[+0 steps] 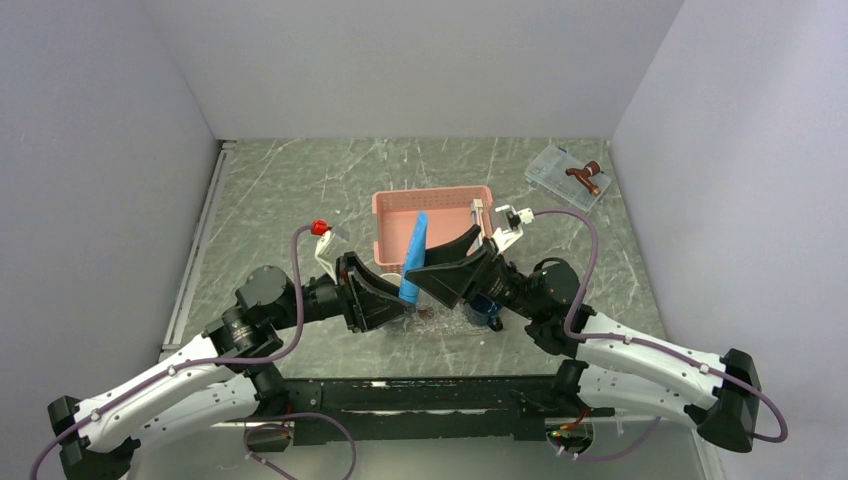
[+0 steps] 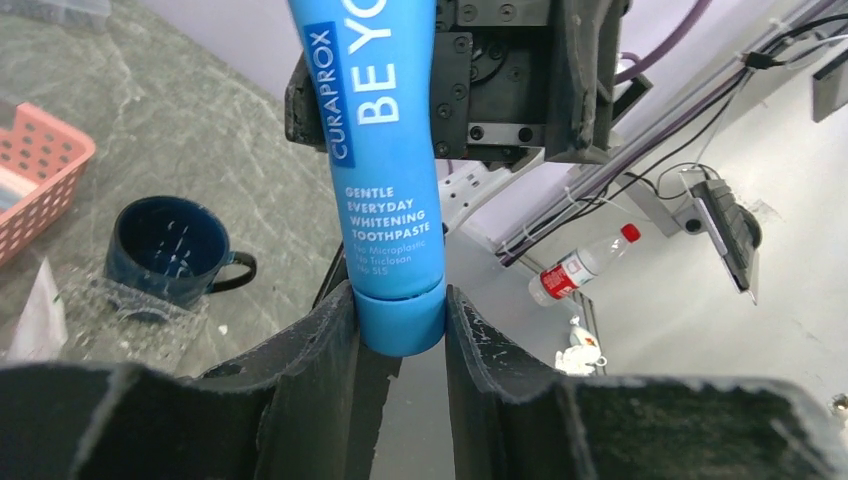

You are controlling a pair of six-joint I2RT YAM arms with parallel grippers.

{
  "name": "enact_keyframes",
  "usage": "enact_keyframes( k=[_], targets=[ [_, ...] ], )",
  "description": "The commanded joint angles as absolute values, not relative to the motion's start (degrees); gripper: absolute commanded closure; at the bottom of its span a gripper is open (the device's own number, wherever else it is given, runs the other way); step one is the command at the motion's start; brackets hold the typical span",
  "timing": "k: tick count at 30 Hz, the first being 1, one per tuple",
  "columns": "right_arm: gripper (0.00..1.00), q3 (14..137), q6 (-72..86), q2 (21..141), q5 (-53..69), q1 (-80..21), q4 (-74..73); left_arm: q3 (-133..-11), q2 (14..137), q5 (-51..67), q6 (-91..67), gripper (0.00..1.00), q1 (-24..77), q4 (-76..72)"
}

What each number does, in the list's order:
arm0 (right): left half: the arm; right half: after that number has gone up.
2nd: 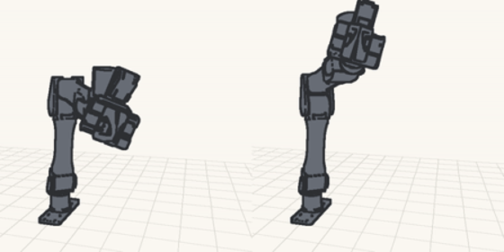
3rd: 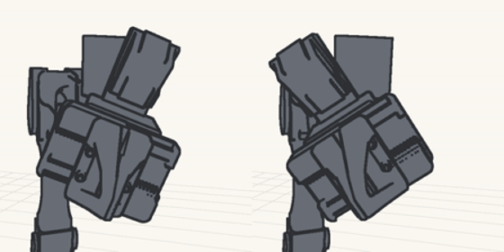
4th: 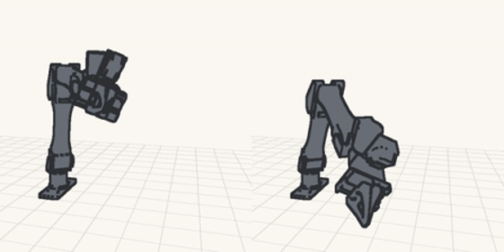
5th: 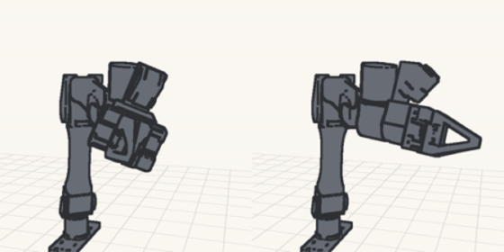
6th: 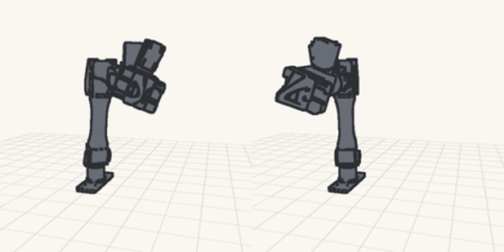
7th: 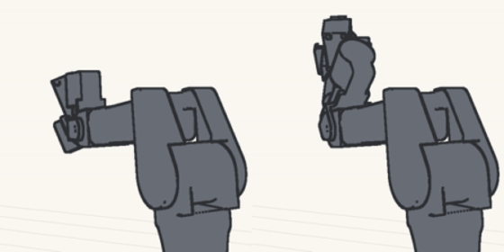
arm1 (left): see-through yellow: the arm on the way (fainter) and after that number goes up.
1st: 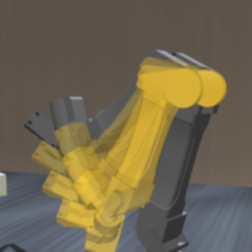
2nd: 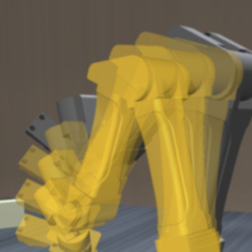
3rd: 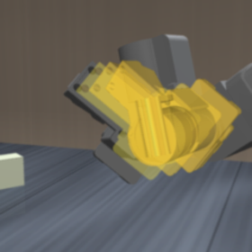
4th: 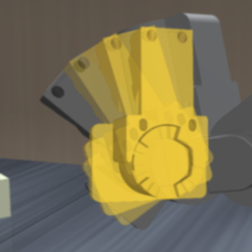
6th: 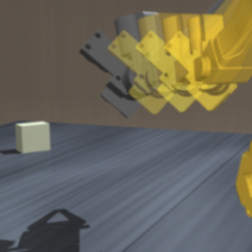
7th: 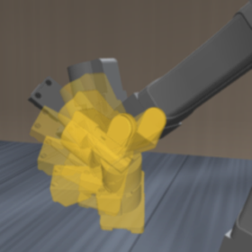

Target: Prepare toiletry sets of a toothbrush and toothpaste on the tray

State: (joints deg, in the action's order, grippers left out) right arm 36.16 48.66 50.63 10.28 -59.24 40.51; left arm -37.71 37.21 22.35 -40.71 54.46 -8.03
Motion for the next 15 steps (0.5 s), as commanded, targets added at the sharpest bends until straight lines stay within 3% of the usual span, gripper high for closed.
enact_keyframes(
  k=[1, 9, 15],
  targets=[
    [0.30, 41.03, 42.45, 46.94, 8.64, -59.51, 28.30, -43.66, 36.35, 16.69, -36.28, 1.00, 54.25, 1.33],
    [0.27, 48.03, 35.16, 41.74, -2.42, -59.58, 1.63, -48.59, 35.29, 10.46, -28.79, 1.00, 54.35, 19.44],
    [0.22, 48.61, 35.04, 40.08, -5.52, -59.51, -4.54, -51.05, 35.41, 8.88, -24.13, 1.00, 54.27, 27.89]
  ],
)
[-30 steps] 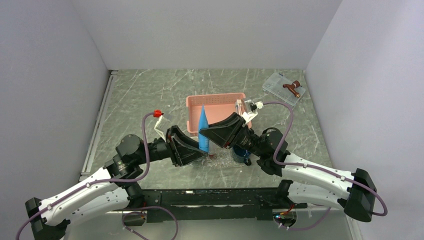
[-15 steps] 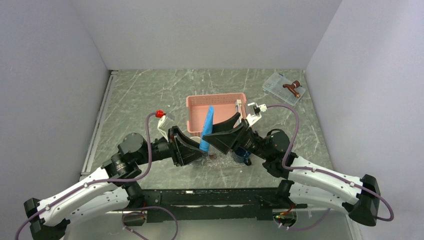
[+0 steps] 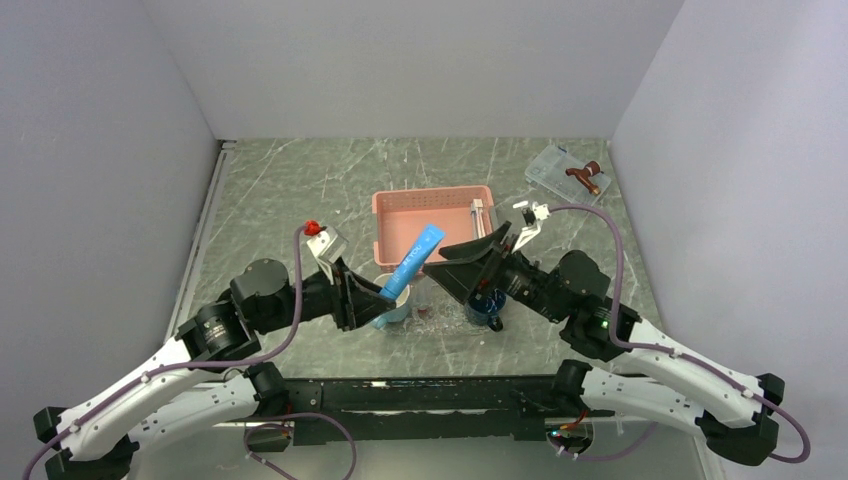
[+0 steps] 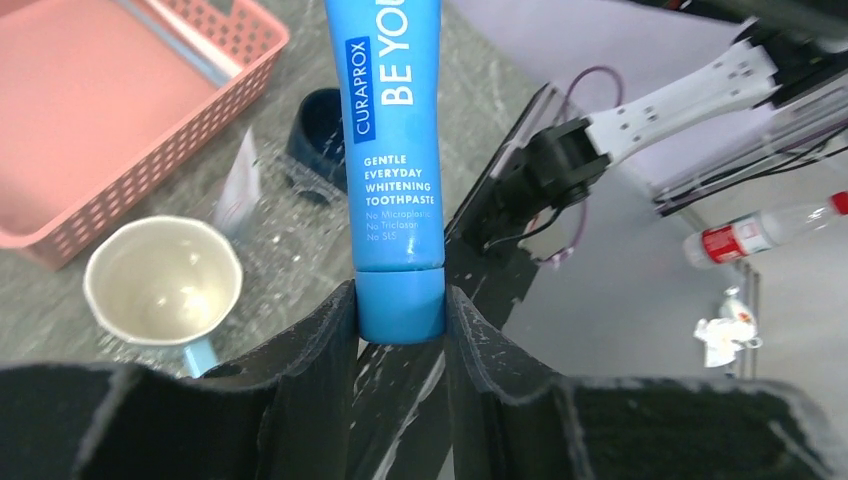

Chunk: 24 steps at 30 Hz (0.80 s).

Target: Prepare toiletry sets of a toothbrush and toothpaste on the tray

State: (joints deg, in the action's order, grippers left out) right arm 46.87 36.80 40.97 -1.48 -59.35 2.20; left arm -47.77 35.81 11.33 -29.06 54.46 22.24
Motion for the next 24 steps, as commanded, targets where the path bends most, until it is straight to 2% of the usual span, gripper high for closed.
enact_keyframes(
  k=[1, 8, 24],
  targets=[
    [0.22, 48.32, 35.35, 40.27, -5.27, -59.50, -4.11, -51.02, 35.43, 9.13, -23.91, 1.00, 54.35, 28.04],
    [0.22, 50.84, 36.56, 43.02, -7.55, -59.52, -9.46, -50.98, 34.68, 9.20, -22.06, 1.00, 54.27, 29.18],
    [0.23, 47.69, 42.97, 39.14, -6.10, -59.40, -12.33, -53.30, 29.14, 8.42, -19.91, 1.00, 54.24, 32.32]
  ],
)
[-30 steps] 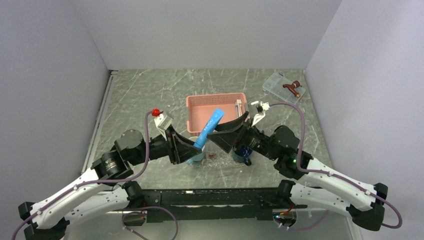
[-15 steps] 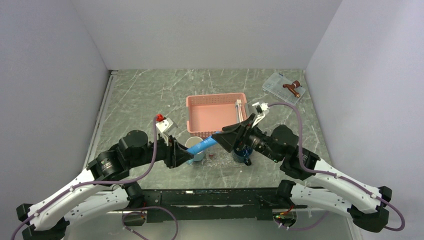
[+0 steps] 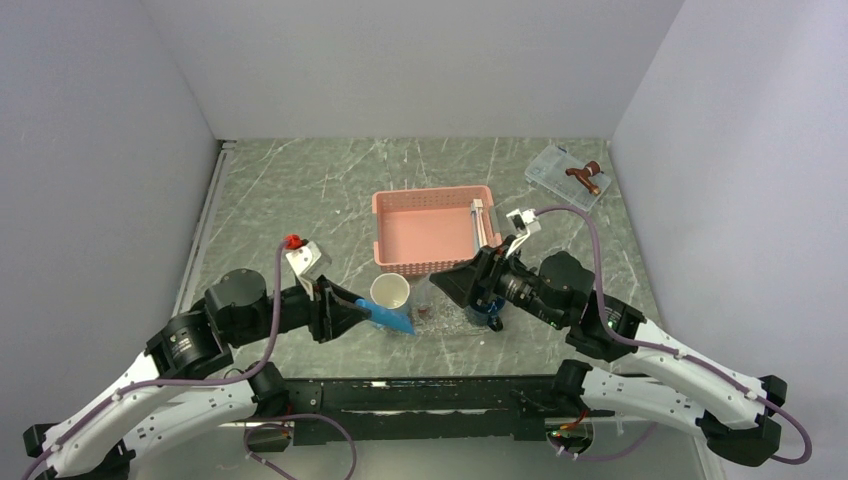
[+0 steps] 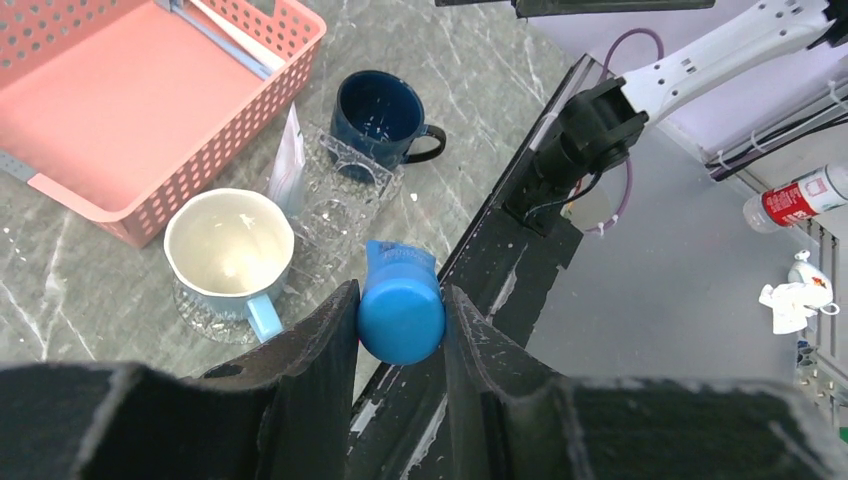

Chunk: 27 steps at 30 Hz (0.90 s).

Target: Prepare toiletry sets of a toothbrush and toothpaste on the tray

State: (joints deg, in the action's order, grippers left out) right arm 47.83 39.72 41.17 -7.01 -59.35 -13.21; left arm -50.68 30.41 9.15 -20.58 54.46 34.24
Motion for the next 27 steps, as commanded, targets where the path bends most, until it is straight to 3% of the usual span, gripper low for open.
enact_keyframes(
  k=[1, 8, 18, 27],
  targets=[
    [0.23, 47.13, 43.61, 38.79, -5.63, -59.38, -12.19, -53.31, 28.86, 8.17, -20.13, 1.00, 54.23, 32.22],
    [0.23, 40.61, 51.43, 35.52, -2.08, -59.41, -8.31, -51.42, 24.77, 6.60, -22.72, 1.00, 54.31, 27.69],
    [0.22, 26.27, 68.96, 31.65, -0.26, -59.41, 12.06, -47.58, 18.17, 5.07, -24.12, 1.00, 54.36, 19.45],
    [0.21, 22.34, 80.18, 40.55, 3.25, -59.50, 29.32, -46.24, 17.23, 5.66, -25.29, 1.00, 54.33, 15.08]
  ],
)
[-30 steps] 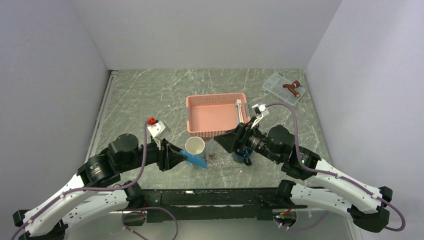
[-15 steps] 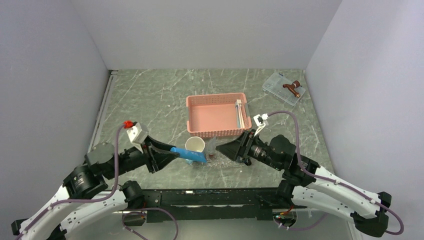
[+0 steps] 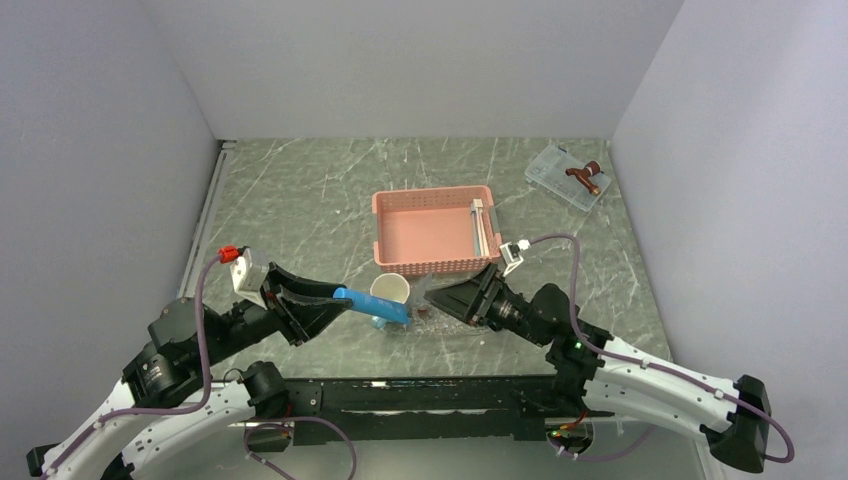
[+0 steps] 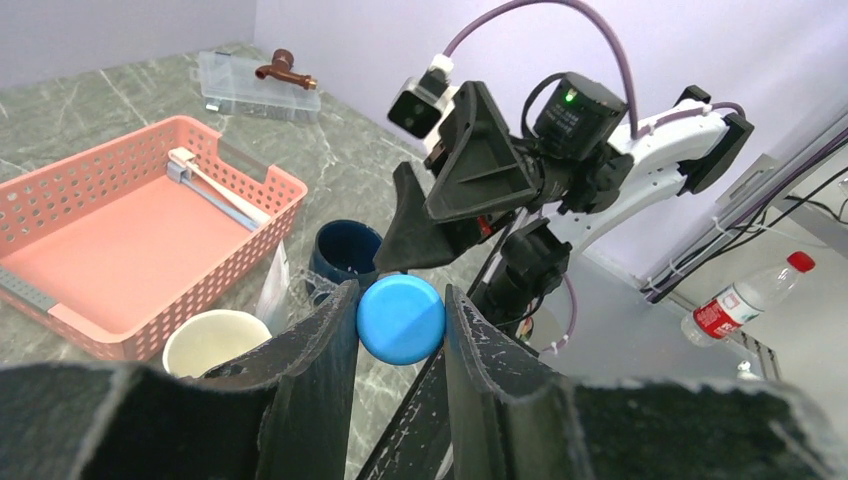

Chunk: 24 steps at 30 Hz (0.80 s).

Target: Prepare toiletry sets of a toothbrush and toothpaste on the tray

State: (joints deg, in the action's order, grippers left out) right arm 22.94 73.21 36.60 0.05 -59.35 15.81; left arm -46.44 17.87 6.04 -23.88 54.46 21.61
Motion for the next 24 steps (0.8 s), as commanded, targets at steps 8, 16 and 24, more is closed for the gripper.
enact_keyframes(
  k=[8, 16, 24],
  targets=[
    [0.20, 22.36, 85.48, 48.82, 6.62, -59.59, 39.24, -46.77, 17.51, 5.59, -25.06, 1.00, 54.29, 15.21],
    [0.20, 22.34, 89.11, 52.93, 9.06, -60.57, 46.15, -46.80, 17.70, 5.35, -24.83, 1.00, 54.36, 14.92],
    [0.20, 23.49, 90.26, 56.90, 10.28, -62.33, 48.42, -47.24, 18.20, 5.57, -24.52, 1.00, 54.31, 14.66]
  ],
)
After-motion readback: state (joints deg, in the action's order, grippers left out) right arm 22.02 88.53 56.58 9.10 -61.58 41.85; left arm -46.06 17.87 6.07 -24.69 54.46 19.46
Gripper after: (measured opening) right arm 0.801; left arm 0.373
